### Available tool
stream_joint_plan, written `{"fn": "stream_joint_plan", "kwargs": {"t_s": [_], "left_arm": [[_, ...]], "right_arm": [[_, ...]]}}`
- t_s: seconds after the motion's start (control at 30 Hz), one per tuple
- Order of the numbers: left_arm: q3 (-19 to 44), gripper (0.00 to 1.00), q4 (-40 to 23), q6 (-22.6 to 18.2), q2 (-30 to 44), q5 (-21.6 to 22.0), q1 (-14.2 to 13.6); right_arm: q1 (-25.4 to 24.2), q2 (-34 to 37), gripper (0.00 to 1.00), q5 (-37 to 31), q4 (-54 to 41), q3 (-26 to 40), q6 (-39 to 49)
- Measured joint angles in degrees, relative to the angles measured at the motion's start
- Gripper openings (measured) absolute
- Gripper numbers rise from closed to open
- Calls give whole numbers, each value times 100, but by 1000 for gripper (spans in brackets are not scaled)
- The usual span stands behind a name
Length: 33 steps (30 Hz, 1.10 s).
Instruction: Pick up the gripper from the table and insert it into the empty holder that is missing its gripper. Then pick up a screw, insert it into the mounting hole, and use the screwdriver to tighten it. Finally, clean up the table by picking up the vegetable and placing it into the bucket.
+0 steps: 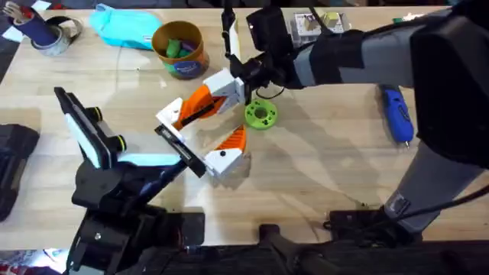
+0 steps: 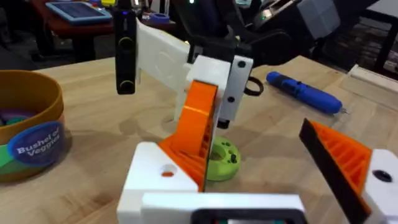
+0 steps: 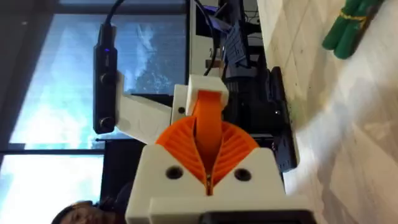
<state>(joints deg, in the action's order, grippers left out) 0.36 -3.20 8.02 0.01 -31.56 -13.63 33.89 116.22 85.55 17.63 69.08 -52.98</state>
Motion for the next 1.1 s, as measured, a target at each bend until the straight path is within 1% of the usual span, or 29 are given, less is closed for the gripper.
{"fn": "stream_joint_plan", "kwargs": {"t_s": [0.43,0.7,0.87,0.9,1.1], "left_arm": [[0,994,-2,79,-1,14,2],[0,994,2,50,-1,62,2],[0,994,2,36,0,79,7],[0,994,2,35,0,80,7],[0,994,2,34,-2,69,7]], "right_arm": [[13,0,10,-133,51,0,-147],[50,0,10,-307,518,0,-395],[59,0,10,-350,556,0,-437],[59,1,21,-355,557,0,-444],[80,2,164,-447,570,0,-490]]}}
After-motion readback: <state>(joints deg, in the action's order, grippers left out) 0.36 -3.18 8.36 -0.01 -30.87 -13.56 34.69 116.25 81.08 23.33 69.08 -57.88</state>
